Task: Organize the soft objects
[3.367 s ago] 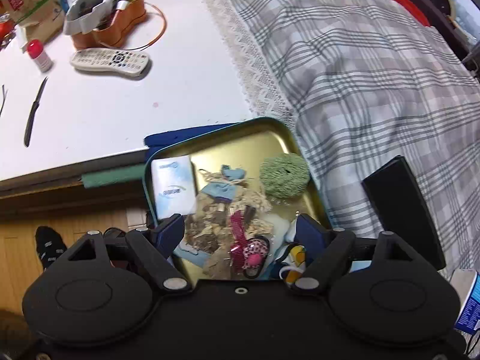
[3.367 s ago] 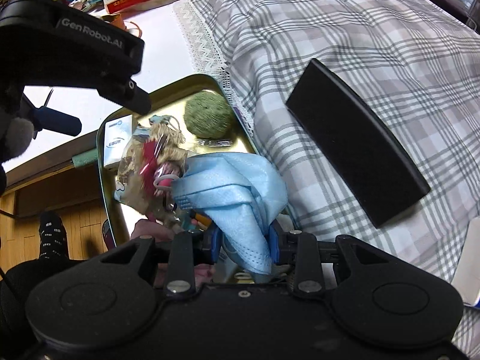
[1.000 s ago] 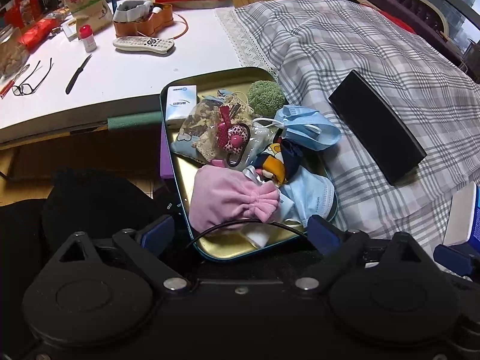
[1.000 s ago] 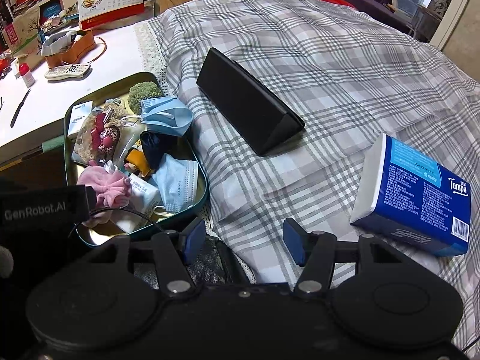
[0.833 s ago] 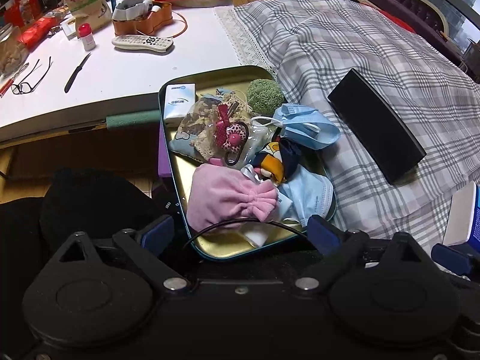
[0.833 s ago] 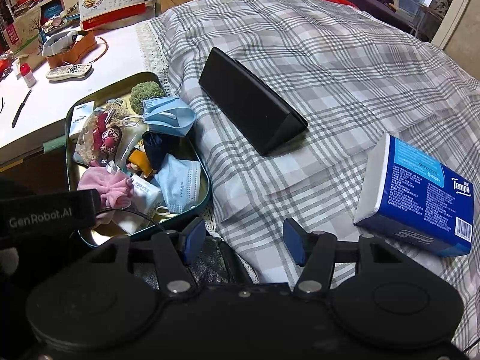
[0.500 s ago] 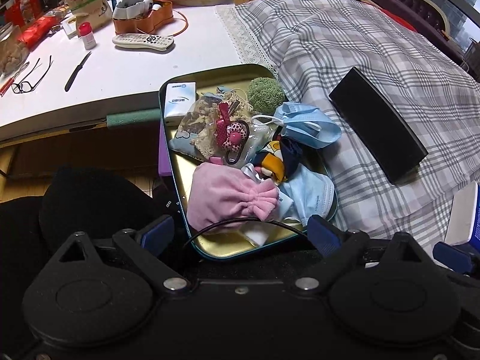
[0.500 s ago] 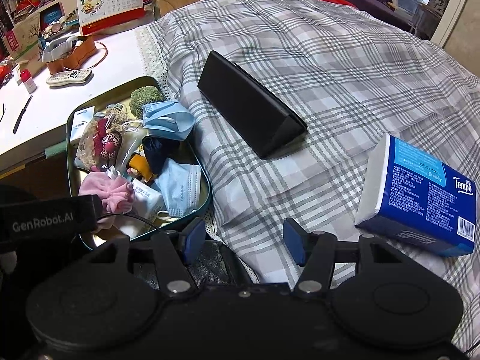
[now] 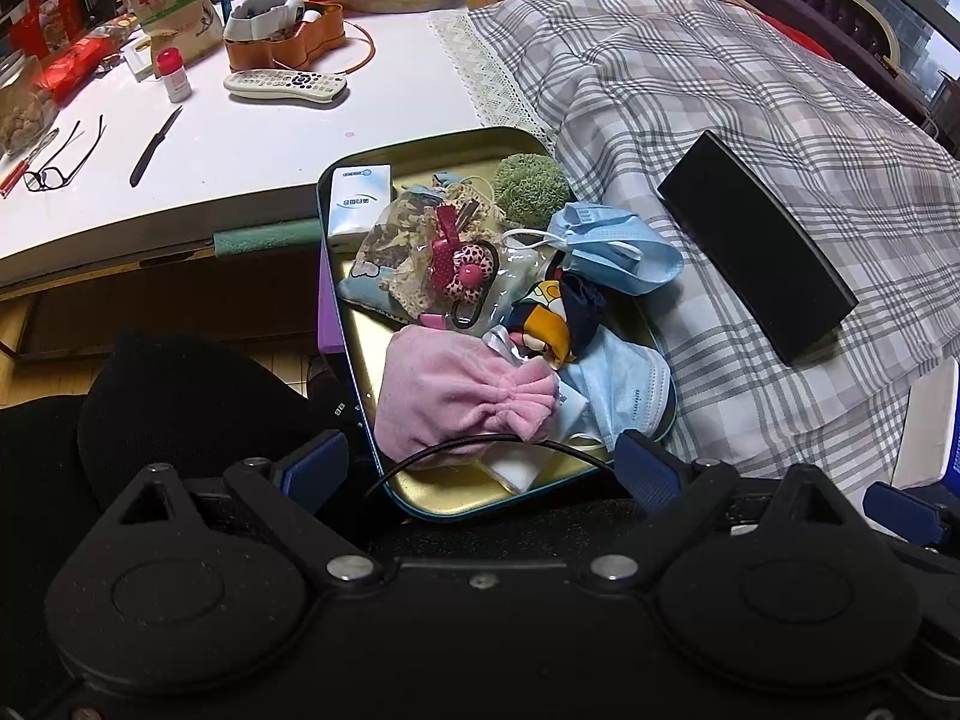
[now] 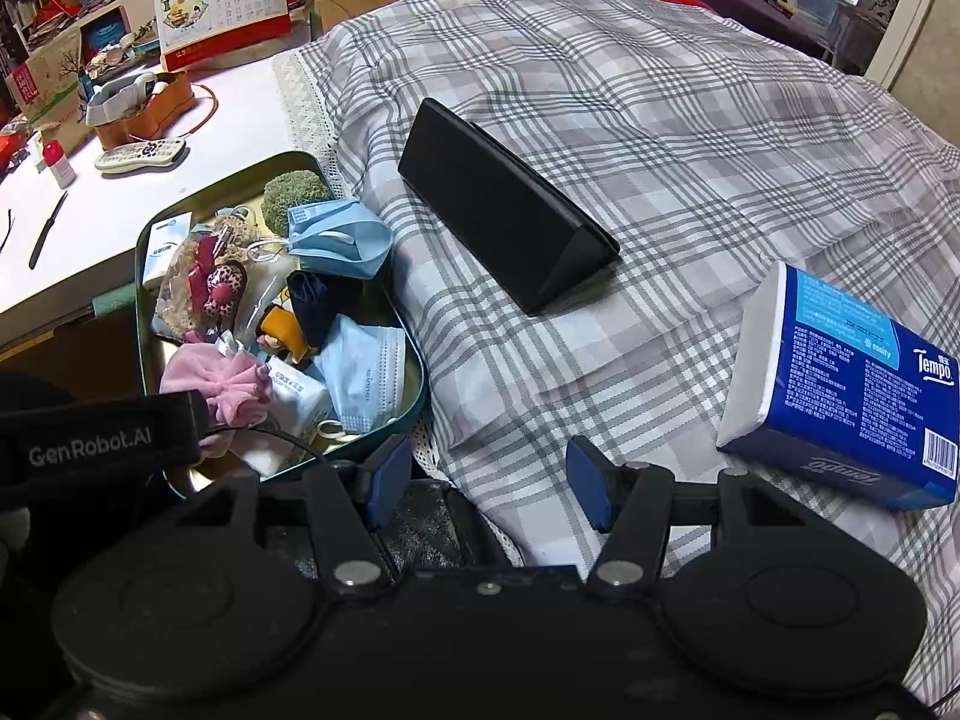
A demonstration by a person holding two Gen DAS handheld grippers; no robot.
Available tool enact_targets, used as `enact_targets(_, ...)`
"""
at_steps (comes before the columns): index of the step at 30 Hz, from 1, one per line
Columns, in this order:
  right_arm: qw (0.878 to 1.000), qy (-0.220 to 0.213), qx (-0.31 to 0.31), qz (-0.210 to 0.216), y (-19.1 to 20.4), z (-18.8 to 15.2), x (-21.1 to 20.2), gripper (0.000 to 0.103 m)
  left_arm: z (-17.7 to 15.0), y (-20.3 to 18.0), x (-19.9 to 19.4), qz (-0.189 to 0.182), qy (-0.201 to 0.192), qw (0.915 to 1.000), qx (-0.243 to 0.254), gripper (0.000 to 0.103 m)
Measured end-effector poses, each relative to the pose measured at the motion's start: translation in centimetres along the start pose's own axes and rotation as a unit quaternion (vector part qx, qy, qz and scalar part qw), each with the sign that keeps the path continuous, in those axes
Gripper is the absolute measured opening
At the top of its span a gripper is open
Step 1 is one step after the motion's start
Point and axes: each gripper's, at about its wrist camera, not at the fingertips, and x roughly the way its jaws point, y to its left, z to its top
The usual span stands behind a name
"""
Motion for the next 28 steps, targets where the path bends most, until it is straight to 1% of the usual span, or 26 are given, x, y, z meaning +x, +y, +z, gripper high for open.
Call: enact_targets(28,1.0,0.003,-0.001,0.004,0.23,-0.15,0.11,0.056,-0.04,-0.08,0.06,-0.001,0.002,1.0,0.003,0.092)
